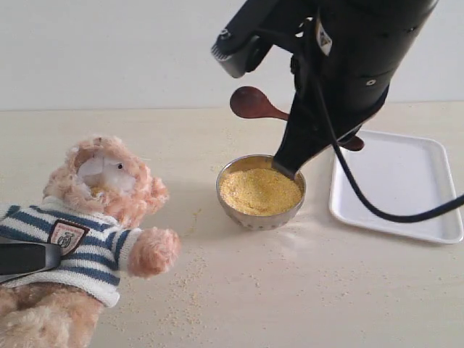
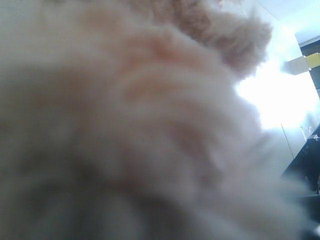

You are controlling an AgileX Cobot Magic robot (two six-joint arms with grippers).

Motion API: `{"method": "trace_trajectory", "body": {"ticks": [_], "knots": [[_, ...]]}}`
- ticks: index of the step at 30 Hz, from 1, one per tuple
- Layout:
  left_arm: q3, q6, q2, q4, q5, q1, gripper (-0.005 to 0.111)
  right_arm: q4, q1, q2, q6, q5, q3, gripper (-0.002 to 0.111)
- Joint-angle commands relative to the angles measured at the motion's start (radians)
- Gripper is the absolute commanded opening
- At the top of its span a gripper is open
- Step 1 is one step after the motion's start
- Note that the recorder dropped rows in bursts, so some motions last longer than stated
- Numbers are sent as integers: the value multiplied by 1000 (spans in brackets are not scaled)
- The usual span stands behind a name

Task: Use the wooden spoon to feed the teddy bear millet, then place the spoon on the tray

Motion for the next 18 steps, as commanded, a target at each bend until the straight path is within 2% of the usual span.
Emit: {"method": "trace_trajectory", "body": {"ticks": [1, 10, 15, 18], "knots": [[1, 5, -7, -23, 22, 4, 5, 54, -74, 58, -113, 30, 2, 1], [1, 5, -7, -23, 22, 4, 5, -12, -78, 237, -182, 30, 2, 1], [1, 5, -7, -23, 22, 4, 5, -264, -36, 299, -85, 30, 2, 1], [1, 5, -7, -23, 22, 4, 5, -343, -4, 309, -70, 30, 2, 1]]}}
